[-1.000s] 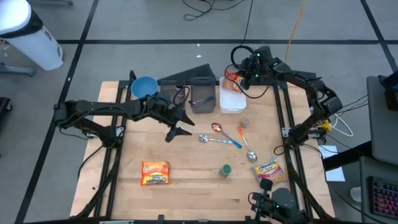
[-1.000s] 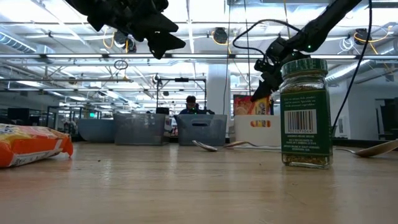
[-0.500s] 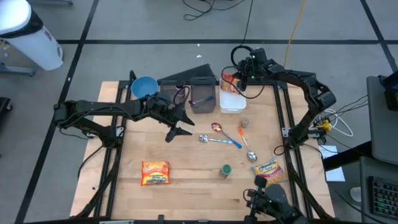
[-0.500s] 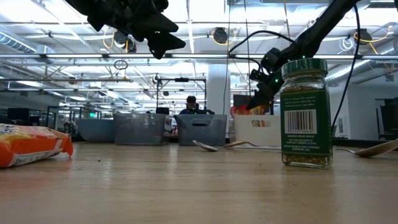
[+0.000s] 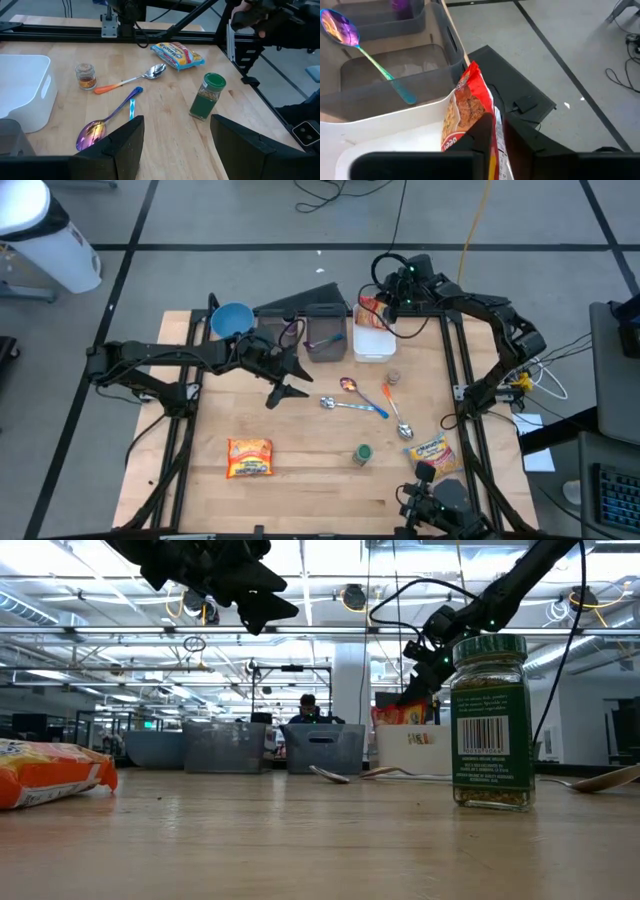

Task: Pick & Place Food Item
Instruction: Put the red noodle pack into the white bin, then put the blue spoon into the right black bin

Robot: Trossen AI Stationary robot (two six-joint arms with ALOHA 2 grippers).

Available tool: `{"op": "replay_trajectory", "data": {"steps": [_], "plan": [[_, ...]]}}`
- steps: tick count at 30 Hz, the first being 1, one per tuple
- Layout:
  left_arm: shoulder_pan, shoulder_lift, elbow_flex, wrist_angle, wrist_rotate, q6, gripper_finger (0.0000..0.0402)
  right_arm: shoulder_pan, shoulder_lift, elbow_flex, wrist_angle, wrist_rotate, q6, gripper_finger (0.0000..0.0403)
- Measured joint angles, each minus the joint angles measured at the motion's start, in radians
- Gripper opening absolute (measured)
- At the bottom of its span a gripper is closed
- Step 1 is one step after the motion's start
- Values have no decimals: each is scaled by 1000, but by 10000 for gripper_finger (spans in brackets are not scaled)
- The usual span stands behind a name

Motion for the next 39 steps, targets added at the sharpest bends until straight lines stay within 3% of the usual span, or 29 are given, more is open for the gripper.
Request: {"op": "replay_trajectory", "data": {"steps": [15, 24, 28, 33, 39], "plan": [[0, 0, 0, 0, 0, -7, 239, 0, -21, 0, 70, 13, 78, 190], [0, -2, 31, -16, -97, 18, 239, 38, -204, 0, 97, 21, 190, 205], [9, -43, 44, -45, -145, 62, 239, 95, -281, -4, 111, -107, 301, 198], [24, -101, 44, -55, -173, 75, 239, 227, -364, -143, 381, -120, 491, 192], [42, -190, -66, 17, -177, 13, 239, 428, -447, -430, 870, 103, 641, 192]]}}
